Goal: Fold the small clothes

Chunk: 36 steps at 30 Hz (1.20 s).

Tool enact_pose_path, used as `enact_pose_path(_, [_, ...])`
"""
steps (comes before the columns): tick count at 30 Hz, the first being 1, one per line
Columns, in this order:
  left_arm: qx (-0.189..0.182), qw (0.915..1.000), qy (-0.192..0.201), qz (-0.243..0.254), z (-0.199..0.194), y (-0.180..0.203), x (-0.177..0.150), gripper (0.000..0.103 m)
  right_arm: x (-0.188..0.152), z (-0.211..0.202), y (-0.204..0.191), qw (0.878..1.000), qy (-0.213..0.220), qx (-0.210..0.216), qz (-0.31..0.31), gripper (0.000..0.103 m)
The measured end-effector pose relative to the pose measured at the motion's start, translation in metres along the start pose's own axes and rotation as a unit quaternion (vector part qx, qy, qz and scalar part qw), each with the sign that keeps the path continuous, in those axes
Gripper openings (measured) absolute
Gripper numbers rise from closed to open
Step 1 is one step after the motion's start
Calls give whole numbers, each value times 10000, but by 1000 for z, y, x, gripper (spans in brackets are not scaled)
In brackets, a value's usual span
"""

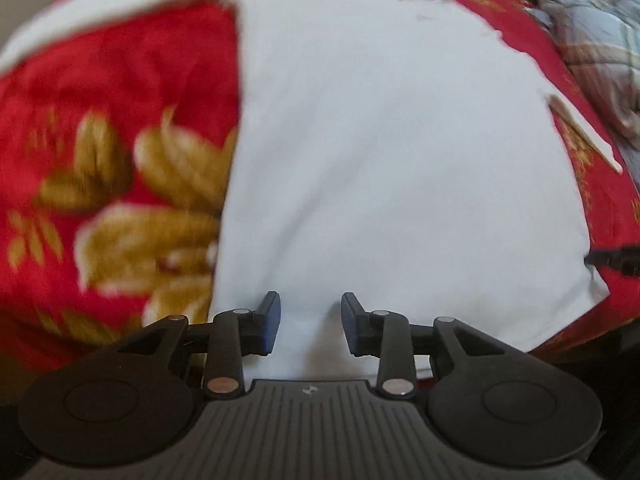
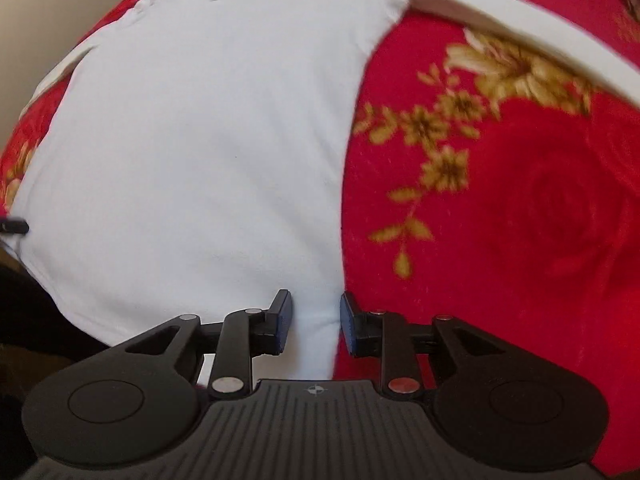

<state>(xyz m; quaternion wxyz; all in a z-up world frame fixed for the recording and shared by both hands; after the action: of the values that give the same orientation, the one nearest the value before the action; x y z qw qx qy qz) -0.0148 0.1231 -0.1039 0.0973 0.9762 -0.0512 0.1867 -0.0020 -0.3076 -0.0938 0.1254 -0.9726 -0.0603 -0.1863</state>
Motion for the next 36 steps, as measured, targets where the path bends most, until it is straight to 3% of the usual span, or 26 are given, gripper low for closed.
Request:
enact_pose_path(5, [74,9946,1024,137,-42,17,39,37,18,-33,1,9954,946,179,26,30])
enact_pose_path(8, [134,9827,1797,437,-74,38,84,38,38,-55,14,9877,1555,58,123,30])
enact_pose_path(10, [206,9730,2203,662,-91,52,109,46,57,-70,31,9772,2093,-93,335,35])
enact_pose_path(12, [222,9656,2467,790,-100,63,134,62,73,-85,52,9646,2534,-258,687,40])
enact_pose_path(15, [171,9555,2784,960,-92,74,164,66,94,-95,99,9414,2961,-441,1554,41])
enact_pose_path(18, [464,9438,3065,1146,-56,75,176,67,103,-92,152,9171,3060,-702,2456,41])
enact_pose_path(19, [575,9482,2915,1121,-41,68,178,66,103,-90,171,9082,3031,-800,2772,41])
enact_pose_path(21, [705,9761,1915,744,-4,61,191,61,102,-80,204,8942,2936,-1039,3215,40])
enact_pose_path(22, [488,9825,1735,468,7,55,194,61,102,-76,216,8887,2893,-1226,3339,41])
enact_pose_path(24, [391,9842,1709,254,16,50,200,61,102,-69,242,8786,2806,-1435,3588,41])
enact_pose_path(28, [812,9771,1823,738,23,55,202,61,106,-55,280,8652,2820,-1240,3956,41])
enact_pose_path(36, [701,9787,1755,800,35,42,194,62,116,-27,329,8270,3086,-901,4612,36])
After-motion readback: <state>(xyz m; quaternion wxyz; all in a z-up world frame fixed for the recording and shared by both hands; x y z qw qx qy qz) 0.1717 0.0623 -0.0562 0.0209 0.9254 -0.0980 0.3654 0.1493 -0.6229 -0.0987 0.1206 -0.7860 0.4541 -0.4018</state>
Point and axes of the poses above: each gripper's, at about its wrist camera, not at the fingertips, and z roughly the way its jaws point, y to its right, x to its top, the point moved 2 cm from there along z, roughly the way its jaws point, and after that the axes turned 4 degrees about z, right-handed, at the moved point
